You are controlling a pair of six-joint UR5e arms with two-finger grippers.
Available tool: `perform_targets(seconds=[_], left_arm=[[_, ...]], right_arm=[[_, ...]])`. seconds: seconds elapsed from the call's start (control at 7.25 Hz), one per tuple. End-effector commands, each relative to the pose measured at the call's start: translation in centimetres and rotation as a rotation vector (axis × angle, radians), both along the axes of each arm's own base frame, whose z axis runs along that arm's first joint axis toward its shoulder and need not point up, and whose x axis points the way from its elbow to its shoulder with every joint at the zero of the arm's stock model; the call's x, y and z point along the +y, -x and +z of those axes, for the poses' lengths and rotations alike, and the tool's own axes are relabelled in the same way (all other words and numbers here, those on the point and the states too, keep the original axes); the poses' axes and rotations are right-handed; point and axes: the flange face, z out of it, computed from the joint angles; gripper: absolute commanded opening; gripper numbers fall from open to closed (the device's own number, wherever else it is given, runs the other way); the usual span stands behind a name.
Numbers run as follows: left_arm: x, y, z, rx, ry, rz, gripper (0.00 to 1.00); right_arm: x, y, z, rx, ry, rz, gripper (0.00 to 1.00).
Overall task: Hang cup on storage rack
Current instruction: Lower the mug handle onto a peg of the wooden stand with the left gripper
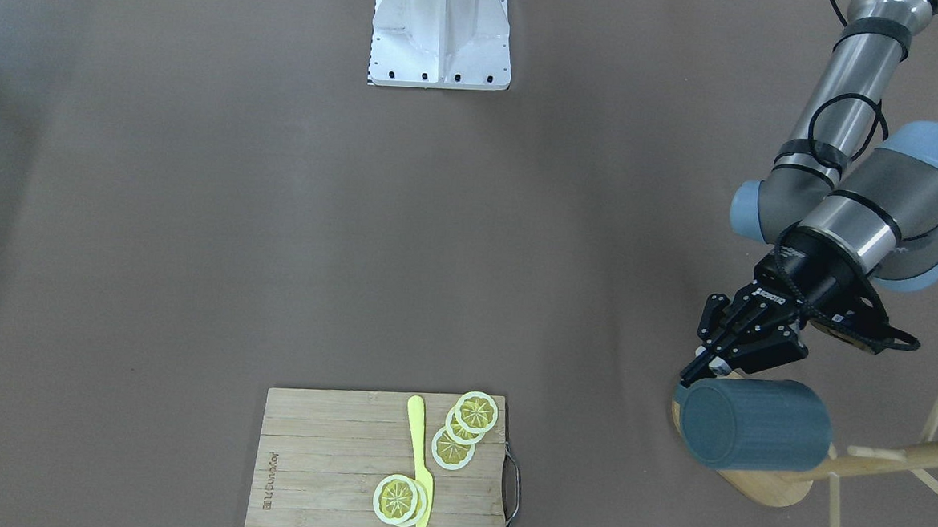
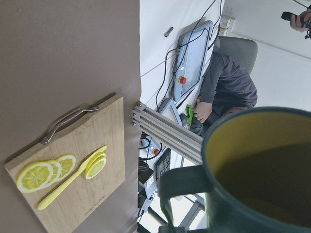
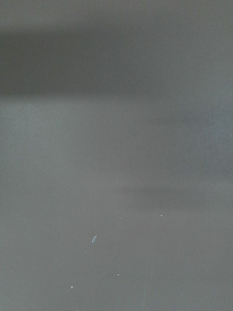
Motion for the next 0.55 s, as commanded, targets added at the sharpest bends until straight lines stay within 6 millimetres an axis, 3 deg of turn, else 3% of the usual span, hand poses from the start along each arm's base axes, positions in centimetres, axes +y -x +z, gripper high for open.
perform_targets(seconds=[0.0,0.14,0.41], left_arm=[[-0.8,1.8,4.1,0.094,0.042,-0.036,0.0],[-0.6,2.0,6.1,0.107,0.036,-0.035,0.0],[-0.4,2.0,7.3,0.116,0.033,-0.031,0.0]], right_arm=[[-0.1,0.0,-0.2,0.0,-0.004,0.0,1.0],[-0.1,0.0,-0.3,0.0,-0.007,0.0,1.0],[-0.1,0.0,-0.4,-0.002,-0.008,0.0,1.0]])
